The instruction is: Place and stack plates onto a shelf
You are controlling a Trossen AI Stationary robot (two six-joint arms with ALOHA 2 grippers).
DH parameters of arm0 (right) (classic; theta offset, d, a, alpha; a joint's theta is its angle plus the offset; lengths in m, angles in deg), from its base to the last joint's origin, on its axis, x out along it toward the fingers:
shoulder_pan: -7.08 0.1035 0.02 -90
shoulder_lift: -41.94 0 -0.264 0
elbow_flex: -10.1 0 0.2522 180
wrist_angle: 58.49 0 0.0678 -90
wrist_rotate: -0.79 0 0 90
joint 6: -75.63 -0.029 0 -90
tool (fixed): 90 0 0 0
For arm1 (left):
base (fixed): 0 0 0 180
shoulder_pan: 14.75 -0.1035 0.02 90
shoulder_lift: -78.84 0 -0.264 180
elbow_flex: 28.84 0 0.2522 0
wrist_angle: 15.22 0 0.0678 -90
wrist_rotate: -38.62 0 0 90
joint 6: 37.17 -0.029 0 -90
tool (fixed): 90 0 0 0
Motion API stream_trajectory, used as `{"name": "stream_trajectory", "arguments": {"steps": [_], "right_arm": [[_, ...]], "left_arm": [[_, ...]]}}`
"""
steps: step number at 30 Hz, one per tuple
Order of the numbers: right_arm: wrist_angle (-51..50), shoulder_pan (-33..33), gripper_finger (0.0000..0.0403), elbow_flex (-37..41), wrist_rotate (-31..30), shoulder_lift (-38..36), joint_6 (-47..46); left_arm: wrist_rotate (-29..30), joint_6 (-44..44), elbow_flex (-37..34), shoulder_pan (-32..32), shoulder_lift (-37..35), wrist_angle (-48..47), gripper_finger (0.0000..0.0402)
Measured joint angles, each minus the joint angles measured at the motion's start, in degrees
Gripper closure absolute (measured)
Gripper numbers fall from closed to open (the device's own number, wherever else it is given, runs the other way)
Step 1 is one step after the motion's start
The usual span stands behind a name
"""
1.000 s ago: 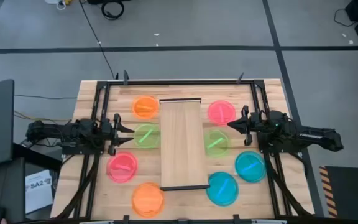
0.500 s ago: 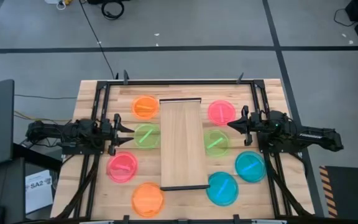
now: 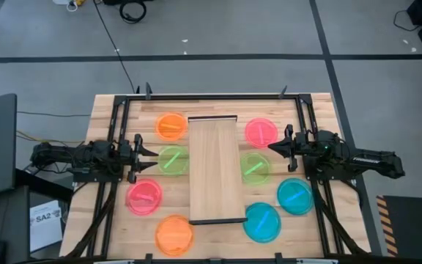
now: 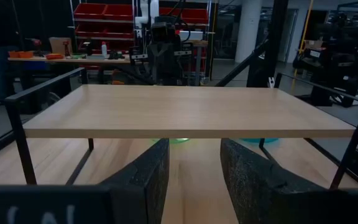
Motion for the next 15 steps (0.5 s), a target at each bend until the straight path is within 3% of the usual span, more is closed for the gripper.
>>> {"name": "stream_trajectory", "arguments": {"steps": [15], "right_arm": [[0.0,0.0,0.0389,0.0,0.0,0.0,3.4]], "left_arm": [[0.0,0.0,0.0,0.0,0.0,0.0,0.0251]]}}
